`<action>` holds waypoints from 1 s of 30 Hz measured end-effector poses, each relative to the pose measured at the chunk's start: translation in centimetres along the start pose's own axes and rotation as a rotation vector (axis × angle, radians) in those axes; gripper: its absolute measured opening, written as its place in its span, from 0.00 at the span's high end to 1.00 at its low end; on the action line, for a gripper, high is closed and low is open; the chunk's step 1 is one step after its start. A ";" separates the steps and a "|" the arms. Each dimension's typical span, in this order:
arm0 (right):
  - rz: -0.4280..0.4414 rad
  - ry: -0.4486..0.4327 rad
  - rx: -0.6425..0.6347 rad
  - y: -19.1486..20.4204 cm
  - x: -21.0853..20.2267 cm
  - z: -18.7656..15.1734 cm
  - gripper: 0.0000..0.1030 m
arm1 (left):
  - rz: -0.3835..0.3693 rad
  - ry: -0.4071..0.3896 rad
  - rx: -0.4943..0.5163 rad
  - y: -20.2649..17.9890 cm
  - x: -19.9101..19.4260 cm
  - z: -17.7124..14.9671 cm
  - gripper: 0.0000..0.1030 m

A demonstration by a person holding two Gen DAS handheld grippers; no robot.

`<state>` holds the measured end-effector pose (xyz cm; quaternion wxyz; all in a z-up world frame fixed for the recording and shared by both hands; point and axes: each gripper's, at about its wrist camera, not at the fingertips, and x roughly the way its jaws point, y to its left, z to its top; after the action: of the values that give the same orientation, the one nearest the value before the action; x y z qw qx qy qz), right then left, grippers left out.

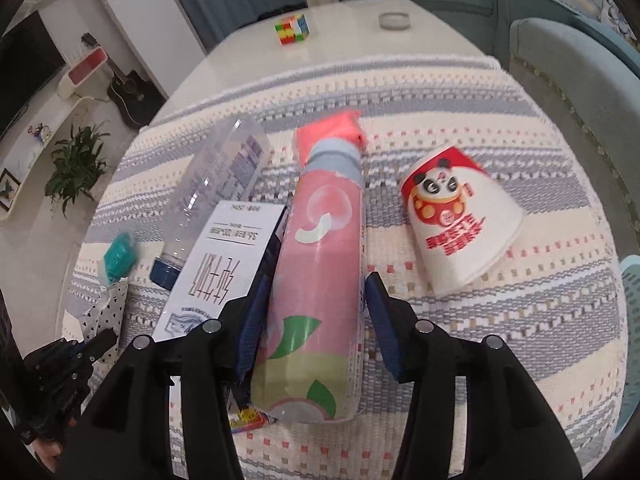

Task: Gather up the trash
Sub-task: 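Grasp the polka-dot tissue pack with the left tool while the right tool grasps the pink spray bottle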

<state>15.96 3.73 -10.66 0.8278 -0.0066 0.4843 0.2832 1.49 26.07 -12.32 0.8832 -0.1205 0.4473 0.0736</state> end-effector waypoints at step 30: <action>-0.025 0.228 -0.036 -3.3 -2.2 -4.4 0.45 | -0.203 -0.077 0.125 -9.1 -5.2 1.2 0.98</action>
<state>13.23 -1.33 -12.10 0.7706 -0.0596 0.5699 0.2790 1.53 17.51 -6.10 0.9083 -0.1068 0.4025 -0.0397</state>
